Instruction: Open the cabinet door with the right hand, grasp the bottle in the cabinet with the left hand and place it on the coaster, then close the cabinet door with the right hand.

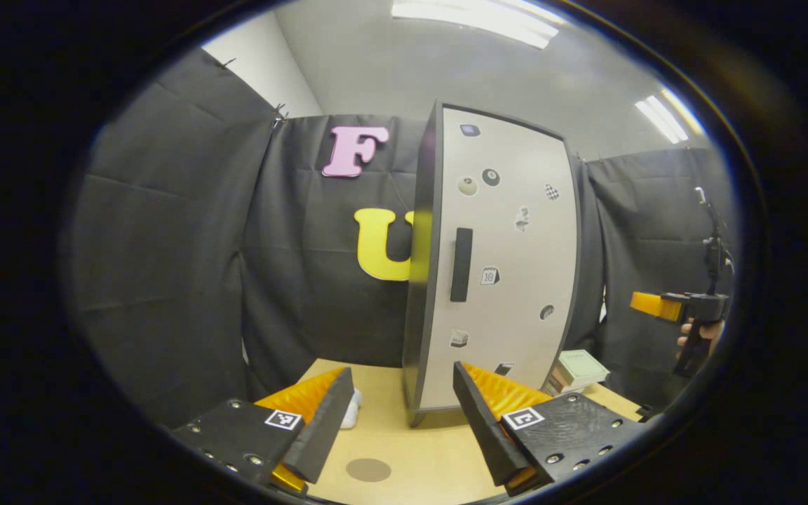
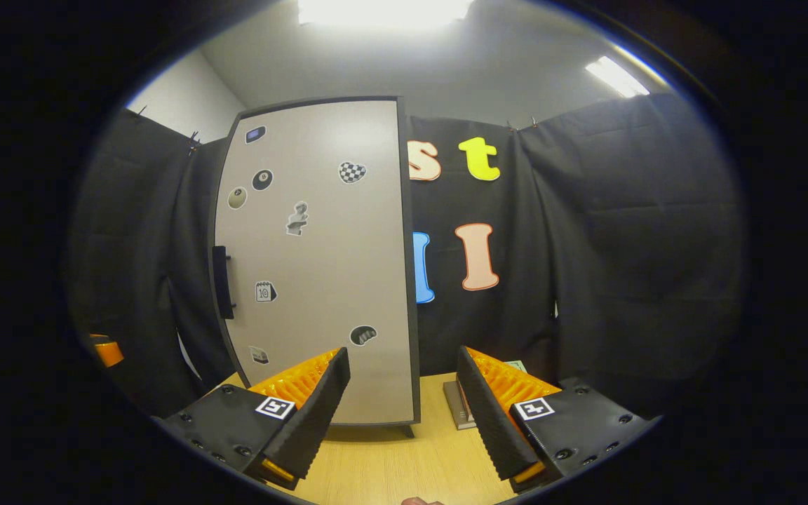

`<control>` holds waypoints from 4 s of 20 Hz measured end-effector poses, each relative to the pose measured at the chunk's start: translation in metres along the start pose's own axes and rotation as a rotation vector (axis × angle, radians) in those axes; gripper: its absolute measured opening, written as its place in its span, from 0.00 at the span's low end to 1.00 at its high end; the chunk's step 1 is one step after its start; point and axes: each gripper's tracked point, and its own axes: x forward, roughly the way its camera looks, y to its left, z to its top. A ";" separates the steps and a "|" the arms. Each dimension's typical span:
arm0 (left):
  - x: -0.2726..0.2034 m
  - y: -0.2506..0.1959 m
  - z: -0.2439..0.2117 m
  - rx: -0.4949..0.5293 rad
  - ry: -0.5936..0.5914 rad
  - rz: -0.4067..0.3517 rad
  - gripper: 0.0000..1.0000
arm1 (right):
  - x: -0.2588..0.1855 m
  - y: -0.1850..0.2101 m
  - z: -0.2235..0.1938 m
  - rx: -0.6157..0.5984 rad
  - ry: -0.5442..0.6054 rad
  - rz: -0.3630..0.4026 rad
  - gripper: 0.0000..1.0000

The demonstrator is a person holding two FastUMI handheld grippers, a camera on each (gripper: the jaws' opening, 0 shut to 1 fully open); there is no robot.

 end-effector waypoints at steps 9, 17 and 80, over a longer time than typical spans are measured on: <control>-0.004 0.008 -0.005 -0.019 -0.005 0.021 0.87 | 0.014 0.038 0.020 0.018 0.016 0.090 0.94; -0.013 0.019 -0.026 -0.021 0.023 0.059 0.87 | 0.042 0.087 0.064 0.027 -0.008 0.162 0.96; -0.057 0.081 -0.095 0.024 0.146 0.206 0.87 | 0.116 0.300 0.026 -0.089 0.123 0.487 0.08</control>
